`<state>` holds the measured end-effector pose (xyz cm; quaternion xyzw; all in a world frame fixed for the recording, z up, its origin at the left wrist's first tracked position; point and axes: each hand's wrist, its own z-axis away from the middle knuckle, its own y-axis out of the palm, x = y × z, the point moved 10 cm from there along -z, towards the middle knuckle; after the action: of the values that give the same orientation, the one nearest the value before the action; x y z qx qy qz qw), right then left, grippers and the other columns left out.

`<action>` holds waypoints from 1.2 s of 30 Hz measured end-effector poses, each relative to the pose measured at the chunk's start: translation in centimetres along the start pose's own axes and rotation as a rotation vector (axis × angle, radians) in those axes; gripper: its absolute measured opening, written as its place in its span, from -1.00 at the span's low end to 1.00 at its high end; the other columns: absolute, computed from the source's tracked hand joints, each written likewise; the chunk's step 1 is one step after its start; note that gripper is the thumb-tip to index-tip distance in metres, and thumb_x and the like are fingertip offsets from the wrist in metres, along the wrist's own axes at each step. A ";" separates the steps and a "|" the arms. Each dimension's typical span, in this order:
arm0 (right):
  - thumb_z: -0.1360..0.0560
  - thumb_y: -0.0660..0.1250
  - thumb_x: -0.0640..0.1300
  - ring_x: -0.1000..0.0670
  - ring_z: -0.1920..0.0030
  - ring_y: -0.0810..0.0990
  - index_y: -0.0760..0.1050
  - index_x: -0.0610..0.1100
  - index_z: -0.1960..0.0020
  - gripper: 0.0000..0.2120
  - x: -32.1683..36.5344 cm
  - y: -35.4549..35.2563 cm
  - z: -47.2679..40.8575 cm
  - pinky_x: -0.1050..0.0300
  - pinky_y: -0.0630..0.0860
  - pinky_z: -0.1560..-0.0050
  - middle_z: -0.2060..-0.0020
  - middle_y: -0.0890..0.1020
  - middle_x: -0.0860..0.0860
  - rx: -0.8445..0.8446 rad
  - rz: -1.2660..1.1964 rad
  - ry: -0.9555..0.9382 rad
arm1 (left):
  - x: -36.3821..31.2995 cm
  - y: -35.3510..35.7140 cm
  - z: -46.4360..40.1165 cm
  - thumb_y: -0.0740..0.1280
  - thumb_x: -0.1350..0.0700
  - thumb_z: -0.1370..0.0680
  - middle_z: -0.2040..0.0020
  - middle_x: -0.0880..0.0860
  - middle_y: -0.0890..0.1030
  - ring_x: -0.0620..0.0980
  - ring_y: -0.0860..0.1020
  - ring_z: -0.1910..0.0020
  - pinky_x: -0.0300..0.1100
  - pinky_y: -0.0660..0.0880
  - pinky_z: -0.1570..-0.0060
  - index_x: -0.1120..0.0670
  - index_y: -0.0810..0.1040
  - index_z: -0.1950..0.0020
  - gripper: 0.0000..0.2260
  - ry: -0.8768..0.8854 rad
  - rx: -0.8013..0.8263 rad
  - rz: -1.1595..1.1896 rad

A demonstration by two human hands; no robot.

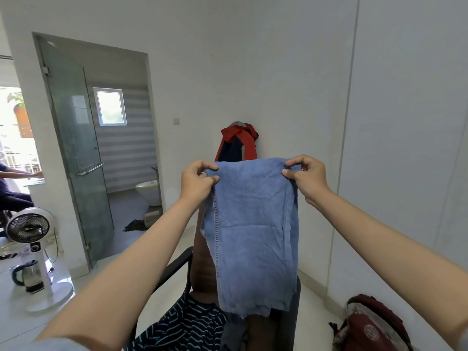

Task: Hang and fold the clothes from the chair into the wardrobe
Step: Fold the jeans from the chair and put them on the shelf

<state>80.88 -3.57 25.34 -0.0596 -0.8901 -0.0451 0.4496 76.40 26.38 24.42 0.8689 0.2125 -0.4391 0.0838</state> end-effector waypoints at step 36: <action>-0.28 0.48 -0.49 -0.03 0.08 0.62 0.55 -0.04 0.13 -0.61 -1.1 2.0 0.4 0.25 0.56 0.21 0.08 0.62 -0.05 0.237 0.087 0.072 | 1.0 -1.2 1.2 0.42 0.39 -0.41 0.16 0.04 0.61 -0.12 0.55 0.22 -0.40 0.49 0.25 0.12 0.62 0.06 -0.79 -0.129 -0.124 0.082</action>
<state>81.50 -1.58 24.29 -0.0428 -0.8689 0.0779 0.4869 75.50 27.34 22.93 0.8400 0.1975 -0.4764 0.1688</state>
